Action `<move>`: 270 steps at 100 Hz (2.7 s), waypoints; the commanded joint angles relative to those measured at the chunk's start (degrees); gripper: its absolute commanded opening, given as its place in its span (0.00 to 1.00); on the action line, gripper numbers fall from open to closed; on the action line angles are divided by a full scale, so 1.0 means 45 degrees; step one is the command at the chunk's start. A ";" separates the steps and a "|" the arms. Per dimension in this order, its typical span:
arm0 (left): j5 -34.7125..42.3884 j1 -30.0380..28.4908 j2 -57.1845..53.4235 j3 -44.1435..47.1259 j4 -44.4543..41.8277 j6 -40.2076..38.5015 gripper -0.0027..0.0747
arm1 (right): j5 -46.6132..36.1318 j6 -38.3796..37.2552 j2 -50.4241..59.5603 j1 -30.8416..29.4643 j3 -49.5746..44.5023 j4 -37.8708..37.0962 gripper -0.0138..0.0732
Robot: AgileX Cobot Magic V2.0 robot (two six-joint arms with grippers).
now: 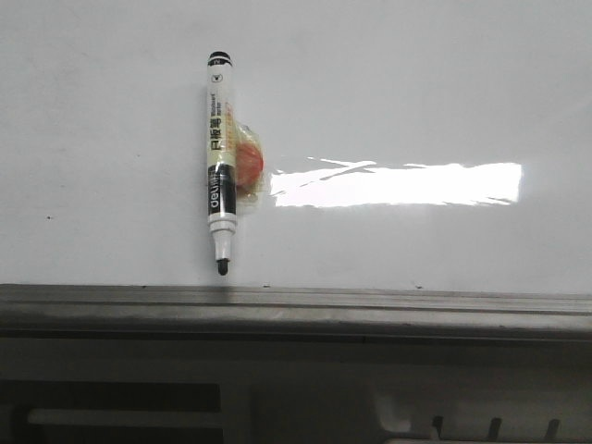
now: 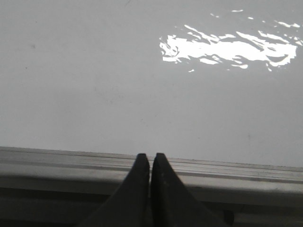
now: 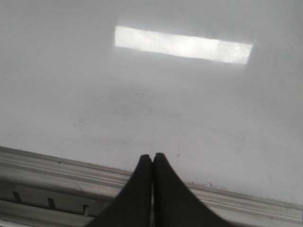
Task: Write number 6 on whiteboard
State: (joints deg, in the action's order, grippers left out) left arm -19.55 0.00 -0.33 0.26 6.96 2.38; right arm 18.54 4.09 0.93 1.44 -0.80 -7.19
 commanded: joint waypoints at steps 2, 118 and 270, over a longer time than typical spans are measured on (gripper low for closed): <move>0.0467 -0.0009 -0.0397 0.0568 0.0244 -0.0150 0.01 | -0.0262 -0.0016 0.0171 0.0036 -0.0349 -0.0223 0.09; 0.0889 -0.0009 -0.0397 0.0568 -0.0340 -0.0150 0.01 | -0.2537 -0.0016 0.0171 0.0036 -0.0349 -0.0392 0.09; -0.1018 0.7450 1.1271 -0.7323 1.0588 0.7402 0.58 | 0.3446 -0.0623 -0.3258 0.1080 0.6845 0.5235 0.64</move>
State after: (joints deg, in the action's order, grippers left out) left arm -32.19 28.40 46.45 -29.56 49.75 35.52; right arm 37.38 0.45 -12.55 6.24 28.15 15.82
